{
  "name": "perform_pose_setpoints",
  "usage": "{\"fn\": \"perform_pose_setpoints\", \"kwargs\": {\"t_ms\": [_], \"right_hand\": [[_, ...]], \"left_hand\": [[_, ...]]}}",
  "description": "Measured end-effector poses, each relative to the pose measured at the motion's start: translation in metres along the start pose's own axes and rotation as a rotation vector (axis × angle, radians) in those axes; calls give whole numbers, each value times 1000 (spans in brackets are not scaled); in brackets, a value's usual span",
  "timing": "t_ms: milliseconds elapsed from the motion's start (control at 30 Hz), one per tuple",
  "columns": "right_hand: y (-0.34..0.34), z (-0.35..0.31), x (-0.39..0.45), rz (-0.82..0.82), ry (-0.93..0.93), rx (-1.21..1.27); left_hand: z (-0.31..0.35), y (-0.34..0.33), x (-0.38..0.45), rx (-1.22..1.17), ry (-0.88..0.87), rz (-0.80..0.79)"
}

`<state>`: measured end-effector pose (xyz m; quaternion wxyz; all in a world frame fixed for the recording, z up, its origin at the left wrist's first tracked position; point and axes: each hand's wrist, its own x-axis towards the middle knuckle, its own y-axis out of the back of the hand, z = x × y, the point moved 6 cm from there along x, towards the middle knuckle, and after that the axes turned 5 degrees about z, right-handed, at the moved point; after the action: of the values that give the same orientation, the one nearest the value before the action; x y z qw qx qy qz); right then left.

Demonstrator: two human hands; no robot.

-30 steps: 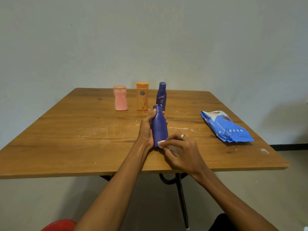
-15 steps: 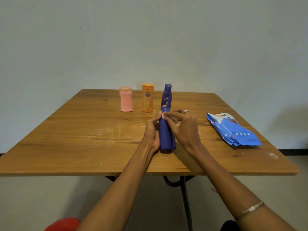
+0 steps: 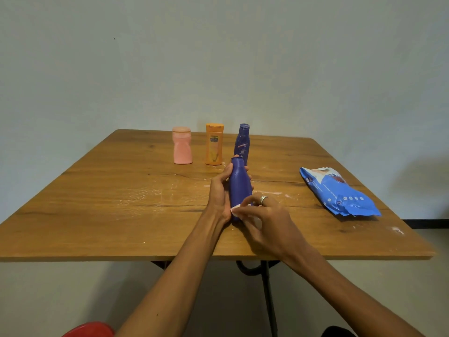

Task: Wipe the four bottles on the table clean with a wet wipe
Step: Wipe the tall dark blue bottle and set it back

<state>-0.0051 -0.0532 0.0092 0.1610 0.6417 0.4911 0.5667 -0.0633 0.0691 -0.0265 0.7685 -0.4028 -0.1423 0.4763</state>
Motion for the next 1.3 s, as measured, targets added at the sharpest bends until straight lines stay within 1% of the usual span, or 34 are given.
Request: {"fn": "perform_pose_setpoints", "kwargs": {"t_ms": [67,233,333,400,467,600,700,867,1000,1067,1167,1300], "right_hand": [[3,3,10,29,-18,18],[8,16,55,212,-105,73],[8,26,77,273,-159,88],[10,31,85,321,-180,93],[9,31,89,335,-198,85],[3,16,79,236,-123,50],[5,10,62,137,-82,36],[-1,-9,24,-54,22,-11],[0,-7,18,-67,34,-18],[3,-3,26,-28,15,1],[10,5,47,116,-23,43],[20,19,77,290,-118,106]], "left_hand": [[1,0,0,-22,-9,-5],[3,0,-2,-85,-25,-49],[3,3,0,-78,-51,-33],[2,3,1,-72,-42,-21],[1,4,1,-77,-33,-8],[1,10,2,-124,-35,7],[2,7,-1,-94,-26,-6],[1,7,1,-116,12,54],[2,1,-3,-102,5,36],[3,-2,-6,-95,3,20],[5,-6,-10,-103,-7,-18],[5,-3,-10,-126,-15,-37]]}}
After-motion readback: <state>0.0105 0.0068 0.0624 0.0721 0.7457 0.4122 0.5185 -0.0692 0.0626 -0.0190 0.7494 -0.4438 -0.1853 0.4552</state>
